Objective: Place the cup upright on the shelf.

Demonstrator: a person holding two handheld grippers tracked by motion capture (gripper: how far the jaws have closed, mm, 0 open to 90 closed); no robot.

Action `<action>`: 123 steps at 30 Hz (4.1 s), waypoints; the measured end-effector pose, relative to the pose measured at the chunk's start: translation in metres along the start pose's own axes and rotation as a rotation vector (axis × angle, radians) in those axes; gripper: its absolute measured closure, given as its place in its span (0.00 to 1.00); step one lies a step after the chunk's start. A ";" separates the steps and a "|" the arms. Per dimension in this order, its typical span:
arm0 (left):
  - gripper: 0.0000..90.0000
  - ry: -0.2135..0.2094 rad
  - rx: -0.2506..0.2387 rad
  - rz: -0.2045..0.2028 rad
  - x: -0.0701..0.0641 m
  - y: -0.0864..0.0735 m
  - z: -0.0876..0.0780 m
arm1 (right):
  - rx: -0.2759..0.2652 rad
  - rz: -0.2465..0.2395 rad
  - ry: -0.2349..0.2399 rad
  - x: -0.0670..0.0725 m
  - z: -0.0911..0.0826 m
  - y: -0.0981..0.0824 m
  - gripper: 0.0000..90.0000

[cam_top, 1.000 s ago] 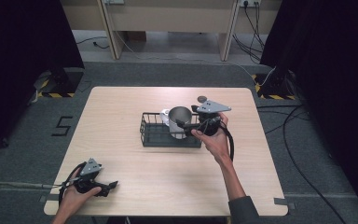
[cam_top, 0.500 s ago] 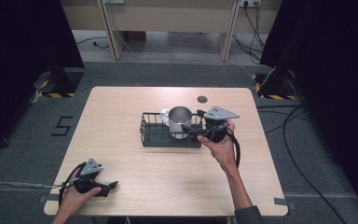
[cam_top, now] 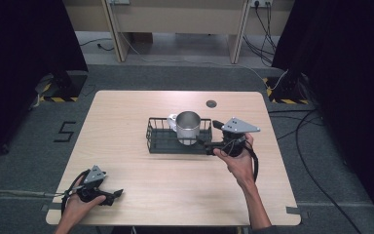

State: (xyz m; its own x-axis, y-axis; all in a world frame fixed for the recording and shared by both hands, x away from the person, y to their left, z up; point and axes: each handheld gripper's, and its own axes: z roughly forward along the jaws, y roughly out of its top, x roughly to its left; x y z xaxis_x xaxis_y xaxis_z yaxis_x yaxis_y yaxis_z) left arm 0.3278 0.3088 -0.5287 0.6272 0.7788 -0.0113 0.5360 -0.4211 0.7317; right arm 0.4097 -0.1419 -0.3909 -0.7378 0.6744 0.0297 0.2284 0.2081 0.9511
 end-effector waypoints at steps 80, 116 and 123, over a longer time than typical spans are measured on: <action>0.00 0.000 0.001 -0.001 0.000 0.000 0.000 | 0.027 0.010 -0.048 0.024 -0.049 -0.066 0.17; 0.00 0.000 0.001 -0.001 0.000 0.000 0.000 | 0.036 0.033 -0.029 0.039 -0.061 -0.093 0.17; 0.00 0.001 0.001 -0.001 0.000 0.000 0.000 | 0.032 0.039 -0.029 0.041 -0.064 -0.098 0.17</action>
State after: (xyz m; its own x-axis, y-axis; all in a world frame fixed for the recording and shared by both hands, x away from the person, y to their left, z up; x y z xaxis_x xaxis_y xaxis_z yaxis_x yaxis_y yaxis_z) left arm 0.3276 0.3088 -0.5287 0.6265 0.7794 -0.0115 0.5373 -0.4212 0.7307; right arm 0.3169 -0.1801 -0.4635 -0.7094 0.7026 0.0568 0.2769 0.2036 0.9391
